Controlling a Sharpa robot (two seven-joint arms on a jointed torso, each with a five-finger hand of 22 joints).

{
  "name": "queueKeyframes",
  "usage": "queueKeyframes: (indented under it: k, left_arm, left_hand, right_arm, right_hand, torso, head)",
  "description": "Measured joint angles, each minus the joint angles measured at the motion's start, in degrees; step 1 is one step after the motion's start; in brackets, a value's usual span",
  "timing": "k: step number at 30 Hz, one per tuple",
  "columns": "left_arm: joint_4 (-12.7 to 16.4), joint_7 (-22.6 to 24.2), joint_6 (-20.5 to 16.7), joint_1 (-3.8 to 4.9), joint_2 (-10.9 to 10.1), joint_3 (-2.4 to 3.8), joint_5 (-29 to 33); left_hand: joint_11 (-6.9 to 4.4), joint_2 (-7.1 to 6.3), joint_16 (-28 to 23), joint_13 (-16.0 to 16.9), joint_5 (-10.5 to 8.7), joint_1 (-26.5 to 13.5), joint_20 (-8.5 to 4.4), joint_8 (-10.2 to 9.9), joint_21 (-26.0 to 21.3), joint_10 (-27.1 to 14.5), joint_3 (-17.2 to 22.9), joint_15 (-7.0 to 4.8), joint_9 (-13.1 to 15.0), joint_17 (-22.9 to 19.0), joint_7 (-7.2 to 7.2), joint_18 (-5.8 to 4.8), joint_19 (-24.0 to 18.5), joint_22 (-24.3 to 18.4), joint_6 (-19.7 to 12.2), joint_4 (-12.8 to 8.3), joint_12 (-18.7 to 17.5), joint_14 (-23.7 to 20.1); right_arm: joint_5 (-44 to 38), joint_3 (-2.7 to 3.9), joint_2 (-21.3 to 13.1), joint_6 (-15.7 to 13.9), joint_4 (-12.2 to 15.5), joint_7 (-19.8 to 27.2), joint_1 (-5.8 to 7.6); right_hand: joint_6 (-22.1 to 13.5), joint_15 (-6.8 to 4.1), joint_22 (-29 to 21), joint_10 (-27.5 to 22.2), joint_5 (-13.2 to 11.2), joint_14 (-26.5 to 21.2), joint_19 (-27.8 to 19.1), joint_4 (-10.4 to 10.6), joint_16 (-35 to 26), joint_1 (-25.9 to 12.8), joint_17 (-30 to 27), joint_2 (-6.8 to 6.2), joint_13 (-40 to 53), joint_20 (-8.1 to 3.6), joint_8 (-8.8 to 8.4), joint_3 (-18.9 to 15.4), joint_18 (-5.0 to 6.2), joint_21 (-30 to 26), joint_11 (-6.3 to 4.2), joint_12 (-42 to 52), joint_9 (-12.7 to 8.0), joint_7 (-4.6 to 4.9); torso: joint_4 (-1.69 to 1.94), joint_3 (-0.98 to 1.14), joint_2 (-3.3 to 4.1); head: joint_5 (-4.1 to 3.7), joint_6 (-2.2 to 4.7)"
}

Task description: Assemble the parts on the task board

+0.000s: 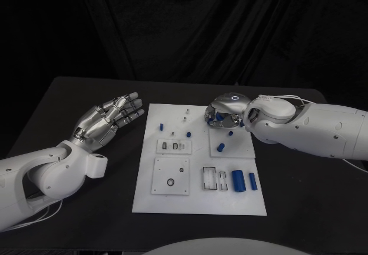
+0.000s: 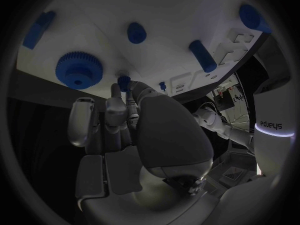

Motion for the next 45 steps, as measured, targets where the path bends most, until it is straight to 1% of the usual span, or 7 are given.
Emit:
queueKeyframes:
  k: [8,15,17,19,30,34,45]
  left_arm:
    - [0.02,0.01,0.02,0.0,0.14,0.0,0.0]
    - [-0.09,0.01,0.02,0.0,0.45,0.0,0.0]
    - [-0.18,0.02,0.02,0.0,0.58,-0.01,0.0]
    - [-0.24,0.01,0.03,0.0,0.71,-0.01,0.0]
    - [-0.88,0.02,0.12,0.0,1.4,0.0,0.0]
    - [-1.0,0.02,0.19,0.0,1.55,0.0,0.0]
    - [-1.53,0.02,0.36,0.0,1.78,0.0,0.0]
  left_hand:
    - [0.0,0.0,0.0,0.0,0.0,0.0,0.0,0.0,0.0,0.0,0.0,0.0,0.0,0.0,0.0,0.0,0.0,0.0,0.0,0.0,0.0,0.0]
    - [0.0,0.0,0.0,0.0,0.0,0.0,0.0,0.0,0.23,0.0,0.32,0.0,0.0,-0.01,0.0,0.0,0.0,0.0,0.0,0.0,0.01,0.0]
    - [0.0,0.0,0.0,0.0,0.0,0.0,0.0,0.0,0.23,0.0,0.32,0.0,0.0,0.02,0.0,0.0,0.0,0.0,0.0,0.0,0.01,0.0]
    - [0.0,0.0,0.0,0.0,0.0,0.0,0.0,0.0,0.23,0.0,0.32,0.0,0.0,0.04,0.0,0.0,0.0,0.0,0.0,0.0,0.02,0.0]
    - [0.0,-0.23,0.0,0.0,0.0,0.23,0.0,0.0,0.23,0.0,0.32,0.0,-0.01,0.04,0.0,-0.01,0.0,0.0,0.0,0.01,0.02,0.0]
    - [0.0,-0.23,0.0,0.0,0.0,0.23,0.0,0.0,0.23,0.0,0.32,-0.01,-0.01,0.03,0.0,-0.01,0.0,0.0,0.0,0.01,0.02,0.0]
    - [-0.01,-0.01,0.0,0.0,0.0,0.45,0.0,0.0,0.23,0.0,0.31,-0.01,-0.01,0.03,0.0,0.0,0.0,0.0,0.0,0.01,0.03,0.0]
  right_arm:
    - [1.62,0.3,2.35,-1.62,-0.37,0.64,2.76]
    - [2.44,0.54,5.55,-1.94,-2.63,0.72,4.04]
    - [2.58,0.62,6.41,-1.91,-3.53,0.72,4.19]
    - [2.69,0.71,7.27,-1.83,-4.69,0.72,4.28]
    - [3.02,1.02,10.17,-0.82,-8.68,0.62,4.48]
    - [3.07,1.05,10.66,-0.33,-9.4,0.61,4.48]
    - [3.14,1.06,11.16,0.76,-9.78,0.59,4.48]
  right_hand:
    - [0.16,0.09,0.43,0.46,0.0,0.91,1.02,0.0,1.1,0.0,2.18,0.0,1.51,0.2,0.0,0.0,-0.01,1.03,0.45,0.0,0.82,0.16]
    - [0.37,0.15,0.43,0.66,-0.7,1.67,1.83,0.02,1.94,-0.1,3.77,-0.09,1.48,-0.01,0.0,-0.02,0.0,1.78,0.66,-0.24,1.47,0.37]
    - [0.37,0.17,0.43,0.69,-1.38,1.85,2.03,0.18,1.94,-0.27,3.87,-0.27,1.48,0.2,0.0,-0.18,0.0,1.78,0.64,-0.53,1.63,0.37]
    - [0.37,0.17,0.43,1.44,-1.54,1.85,2.03,0.18,1.94,-0.42,3.89,-0.41,1.31,0.2,0.0,-0.18,0.0,1.78,-0.05,-0.58,1.72,0.36]
    - [-0.14,0.17,0.42,1.82,-2.87,1.85,2.03,0.18,1.94,-0.42,4.11,-0.41,1.31,0.2,-0.62,-0.18,0.0,1.78,-0.28,-1.68,2.04,0.46]
    - [-0.37,0.17,0.41,2.06,-3.11,1.85,2.03,0.18,1.94,-0.64,4.16,-0.63,1.31,0.2,-0.84,-0.18,-0.53,2.0,-0.52,-1.79,2.06,0.66]
    - [-0.77,0.17,0.41,2.55,-3.32,1.84,2.03,0.18,1.93,-0.65,4.23,-0.64,1.16,0.2,-1.07,-0.18,-0.53,2.0,-0.97,-2.07,2.13,0.67]
  torso:
    - [0.0,-0.02,-0.01]
    - [0.12,-0.05,0.02]
    - [0.12,-0.05,0.03]
    - [0.13,-0.05,0.03]
    - [0.53,-0.25,0.32]
    - [0.71,-0.36,0.55]
    - [1.09,-0.71,1.25]
  head:
    - [0.7,-0.5]
    - [0.79,-0.81]
    - [0.79,-0.9]
    - [0.79,-1.03]
    - [0.16,-1.27]
    - [0.07,-1.13]
    - [-0.51,-0.27]
